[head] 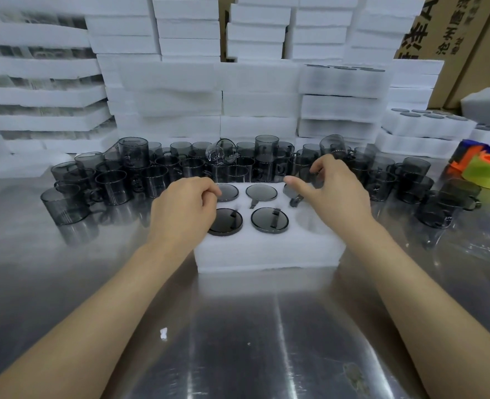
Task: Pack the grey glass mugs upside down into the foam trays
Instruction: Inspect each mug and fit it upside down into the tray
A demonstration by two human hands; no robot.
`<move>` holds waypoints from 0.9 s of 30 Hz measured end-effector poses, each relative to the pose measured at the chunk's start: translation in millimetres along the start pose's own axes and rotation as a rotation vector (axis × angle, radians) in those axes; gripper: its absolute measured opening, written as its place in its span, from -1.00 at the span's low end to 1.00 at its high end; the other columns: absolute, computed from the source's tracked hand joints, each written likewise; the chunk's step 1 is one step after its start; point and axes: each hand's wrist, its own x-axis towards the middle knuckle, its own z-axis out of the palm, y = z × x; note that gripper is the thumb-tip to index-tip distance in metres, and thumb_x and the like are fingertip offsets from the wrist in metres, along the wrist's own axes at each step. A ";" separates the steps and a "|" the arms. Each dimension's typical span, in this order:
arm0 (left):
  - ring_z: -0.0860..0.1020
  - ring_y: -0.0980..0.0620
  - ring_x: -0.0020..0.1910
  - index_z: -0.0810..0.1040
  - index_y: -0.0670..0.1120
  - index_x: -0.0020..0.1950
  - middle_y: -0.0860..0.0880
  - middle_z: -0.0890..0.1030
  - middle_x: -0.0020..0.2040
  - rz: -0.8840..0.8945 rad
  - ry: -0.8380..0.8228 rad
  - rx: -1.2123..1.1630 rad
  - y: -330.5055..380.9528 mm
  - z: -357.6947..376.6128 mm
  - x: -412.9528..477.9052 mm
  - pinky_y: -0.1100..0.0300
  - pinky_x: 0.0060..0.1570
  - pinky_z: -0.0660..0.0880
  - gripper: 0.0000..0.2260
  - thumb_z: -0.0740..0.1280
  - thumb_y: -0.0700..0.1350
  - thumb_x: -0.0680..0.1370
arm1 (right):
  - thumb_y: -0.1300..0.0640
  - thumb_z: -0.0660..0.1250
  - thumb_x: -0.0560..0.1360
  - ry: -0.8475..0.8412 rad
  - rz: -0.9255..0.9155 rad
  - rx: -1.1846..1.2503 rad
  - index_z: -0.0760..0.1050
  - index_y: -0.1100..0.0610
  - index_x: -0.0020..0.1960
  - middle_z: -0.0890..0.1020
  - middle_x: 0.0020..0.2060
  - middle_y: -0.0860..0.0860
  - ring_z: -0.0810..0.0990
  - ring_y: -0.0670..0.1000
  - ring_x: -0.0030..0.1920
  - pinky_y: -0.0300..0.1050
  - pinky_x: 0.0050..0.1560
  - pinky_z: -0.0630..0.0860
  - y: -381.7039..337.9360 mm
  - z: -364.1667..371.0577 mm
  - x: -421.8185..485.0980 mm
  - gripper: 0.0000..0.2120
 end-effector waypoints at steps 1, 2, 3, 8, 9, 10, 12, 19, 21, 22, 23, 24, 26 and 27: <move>0.55 0.07 -0.09 0.63 0.10 -0.10 0.18 0.64 -0.07 0.000 0.001 0.001 -0.1 0.3 0.1 0.13 -0.20 0.43 -0.73 0.18 -0.19 0.52 | -0.40 0.23 0.42 0.017 -0.023 -0.097 0.42 0.06 0.11 0.49 0.02 -0.03 0.52 0.04 -0.05 -0.07 -0.17 0.42 -1.1 1.2 -1.0 -0.44; 0.55 0.07 -0.09 0.63 0.10 -0.10 0.18 0.64 -0.08 -0.001 0.001 0.000 -0.1 0.6 0.2 0.13 -0.20 0.43 -0.73 0.18 -0.19 0.52 | -0.41 0.19 0.43 0.029 -0.045 -0.139 0.43 0.06 0.11 0.49 0.03 -0.02 0.52 0.05 -0.02 -0.07 -0.16 0.42 -1.6 2.0 -1.3 -0.43; 0.55 0.07 -0.09 0.63 0.10 -0.10 0.18 0.64 -0.08 -0.003 0.000 -0.001 -0.1 0.8 0.1 0.13 -0.21 0.43 -0.73 0.18 -0.19 0.52 | -0.40 0.18 0.45 0.025 -0.070 -0.132 0.44 0.07 0.12 0.49 0.04 -0.02 0.50 0.05 0.03 -0.07 -0.13 0.41 -1.4 2.6 -0.9 -0.44; 0.54 0.07 -0.07 0.63 0.10 -0.10 0.17 0.64 -0.08 0.003 -0.004 -0.004 -0.9 2.0 0.2 0.12 -0.20 0.43 -0.73 0.18 -0.18 0.52 | -0.06 0.36 0.51 -0.125 -0.154 0.248 0.37 0.10 0.25 0.53 0.15 -0.01 0.49 0.00 0.17 -0.05 0.16 0.44 0.1 4.7 -0.7 -0.59; 0.54 0.07 -0.06 0.63 0.10 -0.10 0.17 0.64 -0.08 0.004 -0.002 -0.007 -1.2 2.2 0.2 0.12 -0.19 0.43 -0.73 0.18 -0.18 0.52 | -0.03 0.38 0.50 -0.115 -0.155 0.252 0.37 0.09 0.28 0.54 0.16 0.00 0.50 0.00 0.18 -0.03 0.18 0.45 -0.3 4.6 0.0 -0.57; 0.53 0.08 -0.07 0.63 0.10 -0.11 0.17 0.64 -0.09 0.002 -0.001 -0.007 -1.3 2.1 0.3 0.12 -0.19 0.43 -0.73 0.19 -0.19 0.52 | -0.03 0.39 0.49 -0.115 -0.155 0.230 0.38 0.08 0.32 0.55 0.19 0.00 0.50 0.01 0.20 -0.01 0.20 0.44 -1.7 4.5 1.3 -0.55; 0.50 0.10 -0.09 0.63 0.11 -0.11 0.19 0.62 -0.10 0.003 -0.002 -0.008 -1.2 1.9 0.5 0.13 -0.19 0.41 -0.73 0.19 -0.19 0.51 | -0.09 0.35 0.52 -0.145 -0.172 0.109 0.40 0.05 0.38 0.52 0.29 0.00 0.47 0.05 0.28 0.03 0.29 0.39 -6.2 5.4 3.8 -0.52; 0.46 0.11 -0.10 0.64 0.08 -0.10 0.22 0.53 -0.16 0.019 0.004 -0.014 -1.0 2.1 -0.1 0.15 -0.21 0.35 -0.74 0.19 -0.19 0.52 | -0.29 -0.17 0.58 -0.407 -0.238 -0.333 -0.12 0.07 0.58 -0.07 0.57 -0.02 -0.15 0.06 0.56 0.08 0.51 -0.17 -5.3 12.8 1.1 -0.31; 0.45 0.12 -0.09 0.64 0.08 -0.10 0.21 0.53 -0.17 0.016 0.003 -0.023 -0.9 2.6 0.1 0.15 -0.20 0.35 -0.73 0.19 -0.19 0.52 | -0.31 -0.21 0.57 -0.515 -0.182 -0.288 -0.19 0.05 0.58 -0.14 0.57 -0.03 -0.19 0.04 0.56 0.10 0.50 -0.21 -0.4 12.6 2.2 -0.30; 0.44 0.12 -0.08 0.64 0.08 -0.11 0.21 0.53 -0.17 0.013 0.001 -0.030 -1.0 2.8 0.2 0.14 -0.19 0.35 -0.73 0.18 -0.20 0.52 | -0.32 -0.22 0.56 -0.561 -0.161 -0.270 -0.20 0.04 0.58 -0.15 0.56 -0.05 -0.19 0.04 0.56 0.11 0.50 -0.21 0.6 12.7 3.8 -0.30; 0.44 0.12 -0.07 0.64 0.08 -0.11 0.22 0.53 -0.18 0.011 -0.002 -0.036 -1.1 3.1 0.3 0.14 -0.19 0.36 -0.72 0.18 -0.20 0.52 | -0.33 -0.23 0.56 -0.596 -0.151 -0.274 -0.21 0.02 0.57 -0.16 0.56 -0.06 -0.18 0.03 0.56 0.12 0.49 -0.20 1.2 12.9 5.7 -0.30; 0.44 0.13 -0.06 0.64 0.08 -0.11 0.23 0.52 -0.18 0.008 -0.006 -0.040 -1.1 3.6 0.3 0.13 -0.18 0.37 -0.72 0.18 -0.20 0.52 | -0.34 -0.24 0.55 -0.619 -0.151 -0.295 -0.21 -0.01 0.57 -0.17 0.56 -0.09 -0.17 0.02 0.56 0.13 0.49 -0.20 1.2 13.3 8.0 -0.30; 0.43 0.13 -0.05 0.64 0.08 -0.11 0.26 0.50 -0.22 0.003 -0.010 -0.044 -1.0 4.2 0.4 0.13 -0.17 0.37 -0.72 0.18 -0.19 0.53 | -0.36 -0.26 0.54 -0.657 -0.149 -0.336 -0.22 -0.04 0.57 -0.19 0.55 -0.13 -0.18 0.02 0.55 0.14 0.49 -0.20 1.0 15.4 12.0 -0.31; 0.43 0.13 -0.05 0.64 0.08 -0.11 0.27 0.49 -0.24 0.001 -0.010 -0.046 -0.9 4.5 0.6 0.12 -0.16 0.37 -0.73 0.18 -0.19 0.53 | -0.37 -0.26 0.53 -0.670 -0.145 -0.340 -0.22 -0.05 0.56 -0.20 0.55 -0.15 -0.19 0.01 0.55 0.15 0.49 -0.20 0.7 16.6 13.8 -0.30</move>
